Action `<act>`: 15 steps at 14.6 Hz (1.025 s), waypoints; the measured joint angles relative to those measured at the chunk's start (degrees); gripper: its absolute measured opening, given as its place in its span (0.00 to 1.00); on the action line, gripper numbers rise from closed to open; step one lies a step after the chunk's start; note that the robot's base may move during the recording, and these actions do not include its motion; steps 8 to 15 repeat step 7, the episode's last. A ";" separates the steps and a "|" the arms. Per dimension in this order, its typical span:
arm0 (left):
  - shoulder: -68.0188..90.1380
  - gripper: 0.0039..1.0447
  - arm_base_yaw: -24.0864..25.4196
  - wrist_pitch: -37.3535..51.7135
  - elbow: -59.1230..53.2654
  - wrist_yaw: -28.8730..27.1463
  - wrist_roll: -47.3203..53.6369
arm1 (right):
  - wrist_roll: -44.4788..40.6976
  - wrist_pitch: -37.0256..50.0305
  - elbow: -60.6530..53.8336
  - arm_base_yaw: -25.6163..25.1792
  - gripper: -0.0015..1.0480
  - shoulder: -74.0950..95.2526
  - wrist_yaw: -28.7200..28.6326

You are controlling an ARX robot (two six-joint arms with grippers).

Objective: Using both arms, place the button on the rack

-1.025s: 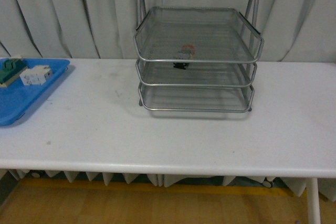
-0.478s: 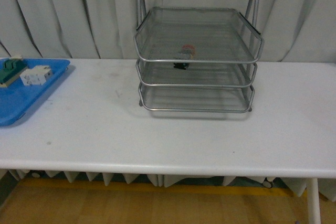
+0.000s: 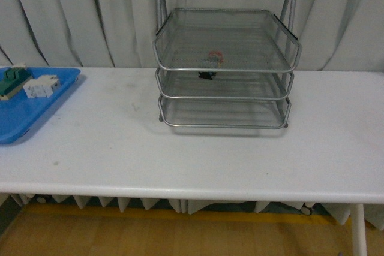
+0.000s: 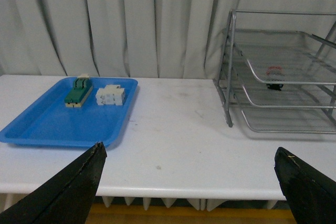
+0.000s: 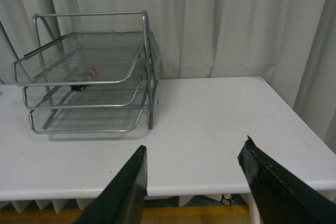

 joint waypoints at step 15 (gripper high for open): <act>0.00 0.94 0.00 0.02 0.00 0.00 0.00 | -0.02 0.00 0.00 0.00 0.94 0.00 0.00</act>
